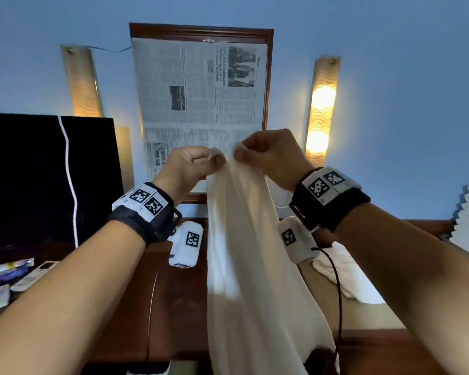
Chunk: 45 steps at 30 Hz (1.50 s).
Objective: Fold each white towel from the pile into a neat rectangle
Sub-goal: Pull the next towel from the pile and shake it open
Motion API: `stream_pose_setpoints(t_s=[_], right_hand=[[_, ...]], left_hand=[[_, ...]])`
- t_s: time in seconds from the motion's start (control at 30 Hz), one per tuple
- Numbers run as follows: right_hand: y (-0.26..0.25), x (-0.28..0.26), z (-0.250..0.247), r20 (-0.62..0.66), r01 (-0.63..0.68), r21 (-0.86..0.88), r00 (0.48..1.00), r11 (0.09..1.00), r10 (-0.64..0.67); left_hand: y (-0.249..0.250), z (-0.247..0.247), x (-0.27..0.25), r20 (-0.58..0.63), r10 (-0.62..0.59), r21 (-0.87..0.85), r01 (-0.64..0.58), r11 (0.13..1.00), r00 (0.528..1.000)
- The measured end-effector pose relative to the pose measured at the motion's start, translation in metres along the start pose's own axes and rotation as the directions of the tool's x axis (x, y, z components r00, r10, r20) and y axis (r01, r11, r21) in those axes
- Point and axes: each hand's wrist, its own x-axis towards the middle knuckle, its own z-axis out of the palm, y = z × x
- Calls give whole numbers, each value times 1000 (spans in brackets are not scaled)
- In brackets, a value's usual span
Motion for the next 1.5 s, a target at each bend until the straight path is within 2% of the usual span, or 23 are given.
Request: stream_pose_setpoints(t_s=[0.13, 0.27, 0.6, 0.7, 0.8, 0.87, 0.97, 1.03, 1.13, 1.2, 1.3, 1.43, 1.5], right_hand=[[-14, 6, -6, 65, 67, -15, 996, 998, -66], [-21, 8, -15, 113, 82, -9, 990, 997, -80], [-22, 14, -20, 89, 86, -16, 992, 996, -84], [-21, 15, -16, 157, 13, 64, 987, 998, -23], [-14, 12, -8, 315, -156, 195, 945, 968, 89], [-6, 9, -3, 357, -234, 219, 923, 947, 145], [10, 4, 9, 335, -312, 279, 918, 908, 213], [23, 2, 18, 266, -299, 305, 938, 904, 220], [41, -1, 27, 133, -154, 73, 981, 985, 144], [46, -2, 31, 108, -98, -47, 989, 994, 102], [52, -4, 34, 99, -75, -114, 991, 991, 86], [71, -19, 33, -10, -155, -60, 988, 986, 155], [86, -34, 35, 13, -257, 58, 966, 965, 257]], left_hand=[[9, 3, 7, 31, -48, -87, 50, 995, 998], [19, 5, 12, 85, -42, -165, 56, 985, 996], [26, 12, 23, 106, -21, -169, 39, 985, 994], [21, 10, 26, 90, -34, -152, 48, 987, 995], [12, 6, 28, 18, -68, -141, 70, 988, 998], [6, 4, 25, -1, -99, -141, 98, 985, 995], [-5, 6, 13, 14, -172, -106, 173, 979, 985], [-15, 11, 4, 35, -259, -90, 261, 961, 965], [-27, 20, -12, 69, -375, -187, 381, 905, 924], [-37, 24, -19, 76, -345, -146, 353, 924, 935], [-47, 28, -20, 87, -274, 0, 275, 961, 958], [-53, 32, -10, 61, -217, 124, 208, 970, 974], [-59, 35, -6, 76, -172, 188, 156, 970, 982]])
